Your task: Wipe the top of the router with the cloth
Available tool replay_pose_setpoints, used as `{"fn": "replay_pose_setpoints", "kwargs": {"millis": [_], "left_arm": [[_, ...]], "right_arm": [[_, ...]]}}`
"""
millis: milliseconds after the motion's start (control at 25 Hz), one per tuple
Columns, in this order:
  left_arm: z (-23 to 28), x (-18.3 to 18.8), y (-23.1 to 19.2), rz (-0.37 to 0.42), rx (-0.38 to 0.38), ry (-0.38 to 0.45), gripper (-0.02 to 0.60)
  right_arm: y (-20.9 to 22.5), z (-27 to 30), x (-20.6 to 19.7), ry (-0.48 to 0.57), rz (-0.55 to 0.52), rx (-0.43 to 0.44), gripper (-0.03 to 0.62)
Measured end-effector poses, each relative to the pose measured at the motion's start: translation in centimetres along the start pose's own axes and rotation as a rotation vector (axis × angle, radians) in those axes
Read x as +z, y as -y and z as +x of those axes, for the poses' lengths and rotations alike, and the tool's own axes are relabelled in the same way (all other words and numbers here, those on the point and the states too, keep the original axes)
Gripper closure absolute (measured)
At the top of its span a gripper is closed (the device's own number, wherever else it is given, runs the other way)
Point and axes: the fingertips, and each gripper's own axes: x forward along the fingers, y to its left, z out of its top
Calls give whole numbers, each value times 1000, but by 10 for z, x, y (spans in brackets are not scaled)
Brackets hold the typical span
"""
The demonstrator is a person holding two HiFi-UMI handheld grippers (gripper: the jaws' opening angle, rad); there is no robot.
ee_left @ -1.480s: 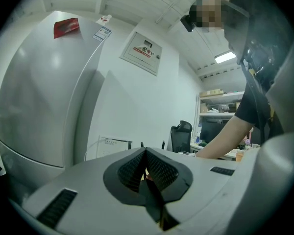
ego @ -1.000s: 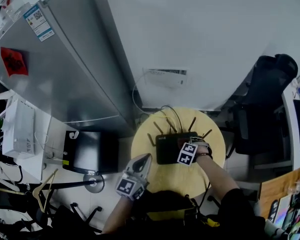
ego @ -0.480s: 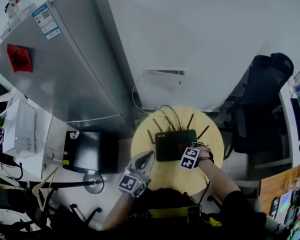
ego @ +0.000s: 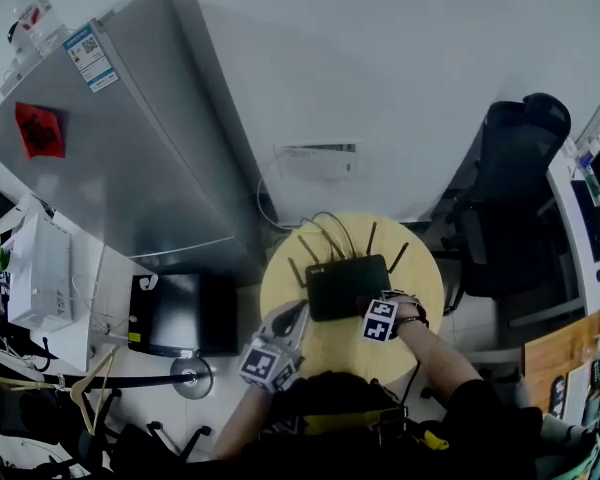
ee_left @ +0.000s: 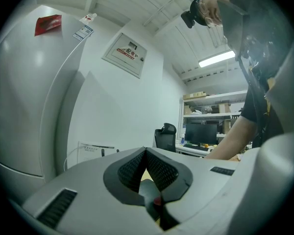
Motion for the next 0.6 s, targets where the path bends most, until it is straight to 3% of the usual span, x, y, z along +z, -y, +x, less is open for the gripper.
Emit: {"fn": "replay_pose_setpoints", "kwargs": {"millis": [280, 480, 600], "left_arm": [[4, 2, 6, 23, -29, -6, 584], [10, 4, 8, 28, -49, -1, 584], [15, 2, 16, 42, -86, -6, 584]], "right_arm": [[-10, -4, -2, 7, -2, 16, 534], [-32, -11, 0, 100, 60, 207, 534], [-32, -32, -6, 161, 79, 229, 535]]}}
